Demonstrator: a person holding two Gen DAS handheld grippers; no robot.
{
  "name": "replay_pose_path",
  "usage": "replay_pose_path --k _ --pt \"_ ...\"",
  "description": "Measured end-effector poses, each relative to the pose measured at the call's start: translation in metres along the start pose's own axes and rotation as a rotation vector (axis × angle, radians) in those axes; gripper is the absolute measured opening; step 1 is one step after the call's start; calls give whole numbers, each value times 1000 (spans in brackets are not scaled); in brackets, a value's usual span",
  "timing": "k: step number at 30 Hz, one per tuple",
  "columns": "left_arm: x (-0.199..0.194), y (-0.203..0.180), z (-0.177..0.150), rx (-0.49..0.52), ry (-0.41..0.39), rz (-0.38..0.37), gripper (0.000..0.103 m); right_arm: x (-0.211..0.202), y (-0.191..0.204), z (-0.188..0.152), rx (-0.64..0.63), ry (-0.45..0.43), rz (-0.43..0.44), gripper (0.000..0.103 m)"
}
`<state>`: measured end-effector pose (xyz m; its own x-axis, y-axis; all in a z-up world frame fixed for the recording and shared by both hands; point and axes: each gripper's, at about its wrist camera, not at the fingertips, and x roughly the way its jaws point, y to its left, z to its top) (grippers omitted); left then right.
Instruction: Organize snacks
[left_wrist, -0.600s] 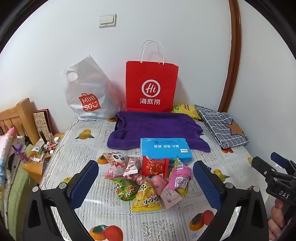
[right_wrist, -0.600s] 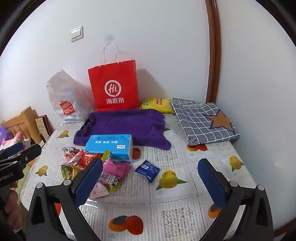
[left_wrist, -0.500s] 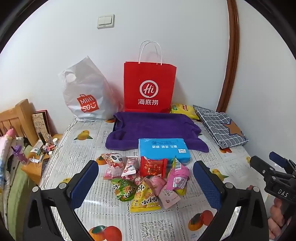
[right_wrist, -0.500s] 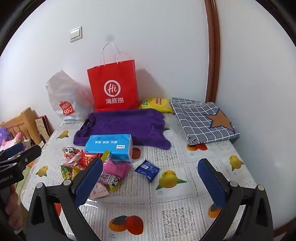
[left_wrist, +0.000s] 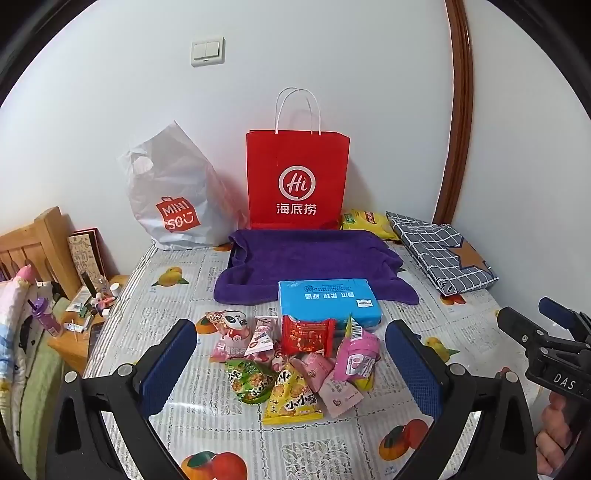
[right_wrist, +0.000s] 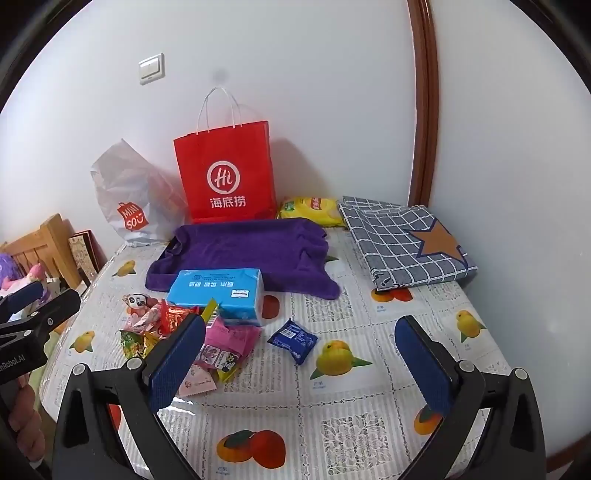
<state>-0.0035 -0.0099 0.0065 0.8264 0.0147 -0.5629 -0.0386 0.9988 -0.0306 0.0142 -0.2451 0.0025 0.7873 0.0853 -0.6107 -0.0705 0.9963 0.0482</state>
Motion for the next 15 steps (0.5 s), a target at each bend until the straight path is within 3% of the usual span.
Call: replay_pose_path --k 15 --pt "-2 -2 -2 13 -8 3 103 -2 4 -2 -9 -8 9 102"
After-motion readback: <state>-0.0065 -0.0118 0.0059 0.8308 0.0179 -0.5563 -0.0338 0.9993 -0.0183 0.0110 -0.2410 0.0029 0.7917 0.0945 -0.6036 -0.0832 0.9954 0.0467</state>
